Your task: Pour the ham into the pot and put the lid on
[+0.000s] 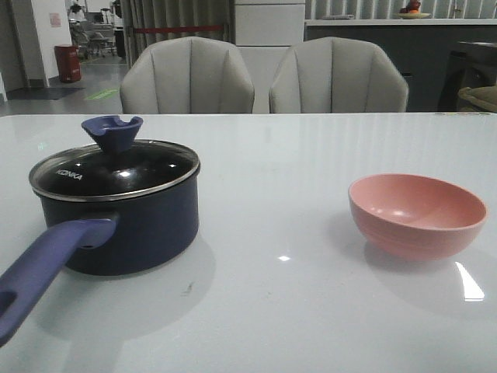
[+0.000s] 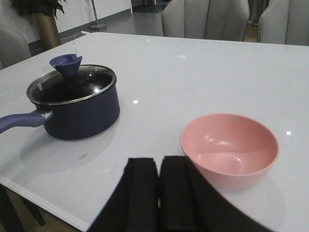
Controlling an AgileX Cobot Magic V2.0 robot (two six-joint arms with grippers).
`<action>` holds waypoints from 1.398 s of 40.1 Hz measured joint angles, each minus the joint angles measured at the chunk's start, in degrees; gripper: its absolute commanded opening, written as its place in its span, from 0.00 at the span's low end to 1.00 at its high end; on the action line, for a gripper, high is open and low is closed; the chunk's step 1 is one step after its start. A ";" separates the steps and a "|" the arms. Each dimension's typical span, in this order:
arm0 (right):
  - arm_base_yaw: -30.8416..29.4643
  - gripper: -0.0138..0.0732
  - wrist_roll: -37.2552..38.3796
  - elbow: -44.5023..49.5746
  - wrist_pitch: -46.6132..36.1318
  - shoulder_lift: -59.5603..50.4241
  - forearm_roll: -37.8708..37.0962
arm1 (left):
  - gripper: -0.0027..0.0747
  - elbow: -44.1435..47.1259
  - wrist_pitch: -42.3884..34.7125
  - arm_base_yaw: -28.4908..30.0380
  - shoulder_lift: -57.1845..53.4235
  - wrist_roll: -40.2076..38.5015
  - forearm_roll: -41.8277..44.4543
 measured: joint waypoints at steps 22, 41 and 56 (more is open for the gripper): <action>0.00 0.33 0.00 0.00 0.00 0.00 0.00 | 0.20 10.38 -12.91 10.32 0.00 -8.37 3.99; 0.00 0.33 0.00 0.00 0.00 0.00 0.00 | 0.20 10.38 -13.96 10.32 0.00 -8.50 3.99; 0.00 0.33 0.00 0.00 0.00 0.00 0.00 | 0.20 10.38 -13.96 10.32 0.00 -8.50 3.99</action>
